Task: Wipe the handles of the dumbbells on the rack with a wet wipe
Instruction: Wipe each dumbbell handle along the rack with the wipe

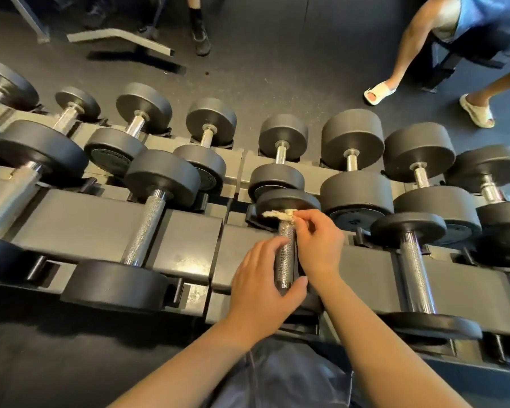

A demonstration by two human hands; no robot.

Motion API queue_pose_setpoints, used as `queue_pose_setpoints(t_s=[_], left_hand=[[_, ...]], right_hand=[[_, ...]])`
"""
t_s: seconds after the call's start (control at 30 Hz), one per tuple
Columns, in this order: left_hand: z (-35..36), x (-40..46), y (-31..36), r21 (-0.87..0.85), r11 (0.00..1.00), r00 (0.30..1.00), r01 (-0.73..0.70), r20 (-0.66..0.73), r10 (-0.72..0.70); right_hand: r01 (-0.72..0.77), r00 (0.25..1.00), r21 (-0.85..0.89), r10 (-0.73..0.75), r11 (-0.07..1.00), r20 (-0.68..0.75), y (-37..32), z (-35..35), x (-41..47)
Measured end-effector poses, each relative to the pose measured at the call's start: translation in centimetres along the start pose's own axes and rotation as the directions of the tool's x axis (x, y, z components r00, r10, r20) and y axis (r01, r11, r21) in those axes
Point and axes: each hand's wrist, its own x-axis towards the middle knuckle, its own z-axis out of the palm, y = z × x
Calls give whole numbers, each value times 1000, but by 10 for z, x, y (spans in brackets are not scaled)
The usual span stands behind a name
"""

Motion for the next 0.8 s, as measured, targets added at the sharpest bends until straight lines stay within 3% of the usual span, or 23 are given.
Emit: queue_pose_setpoints(t_s=[0.17,0.3,0.37,0.43,0.47,0.53,0.6,0.63,0.73,0.8], left_hand=[[1,0,0,-17,1000,1000,12,-6,-12],[-1,1,-2,3,1000,1000,-6,15,6],[0,2,-2,5,1000,1000,-6,11,6],[0,2,-2,9,1000,1000,-6,1,6],[0,2,-1,7,1000,1000,-5,-2,5],[0,1,0,0,1000,1000,-4,-14,4],[0,1,1,-5,1000,999,4,-38,-4],[1,1,2,-9,1000,999,9,-49,-10],[0,0,3,-24,999,998,22,-58,-24],[0,0,3,-7,1000,999,22,-42,-23]], right_hand=[[-329,943,205,309,922,124,18,5,-4],[-323,946,247,308,914,97,19,9,-3],[-113,994,149,112,982,16,15,5,-2],[247,969,-128,-246,960,23,9,2,3],[387,921,-275,-380,880,79,2,1,7],[594,803,-483,-514,643,303,-15,-3,15],[780,625,-506,-441,368,644,-35,-3,17],[834,550,-471,-380,286,744,-39,-2,20],[847,531,-474,-354,238,770,-47,-2,23],[841,540,-465,-386,276,748,-37,-4,21]])
